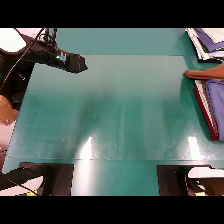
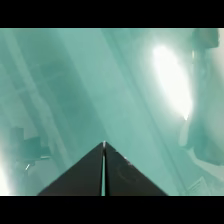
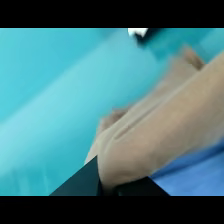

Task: Fold the shirts.

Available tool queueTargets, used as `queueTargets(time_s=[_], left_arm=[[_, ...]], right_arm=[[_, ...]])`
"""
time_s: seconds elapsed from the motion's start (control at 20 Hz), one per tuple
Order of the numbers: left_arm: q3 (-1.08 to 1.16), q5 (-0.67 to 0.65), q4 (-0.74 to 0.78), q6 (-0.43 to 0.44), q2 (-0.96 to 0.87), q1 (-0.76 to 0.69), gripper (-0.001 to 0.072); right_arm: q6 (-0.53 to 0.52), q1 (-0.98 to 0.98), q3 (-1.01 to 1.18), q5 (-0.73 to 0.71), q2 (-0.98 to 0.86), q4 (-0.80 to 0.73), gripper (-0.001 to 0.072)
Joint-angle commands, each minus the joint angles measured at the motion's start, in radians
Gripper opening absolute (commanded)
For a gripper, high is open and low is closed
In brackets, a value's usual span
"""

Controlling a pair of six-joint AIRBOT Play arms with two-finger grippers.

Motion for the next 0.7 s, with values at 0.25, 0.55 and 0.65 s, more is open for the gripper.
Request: queueTargets(time_s=[0.25, 0.55, 0.65], left_arm=[[0.000, 0.010, -0.001, 0.001, -0.001, -0.002, 0.0028], [0.000, 0.002, -0.001, 0.008, -0.001, -0.002, 0.0028], [0.000, 0.002, -0.001, 0.035, -0.001, -0.002, 0.0029]], right_arm=[[0.022, -0.048, 0.255, 0.133, 0.029, -0.011, 0.0015], [0.046, -0.170, -0.044, 0.191, 0.252, -0.154, 0.0014], [0.045, -0.248, -0.176, 0.214, 0.325, -0.191, 0.0015]])
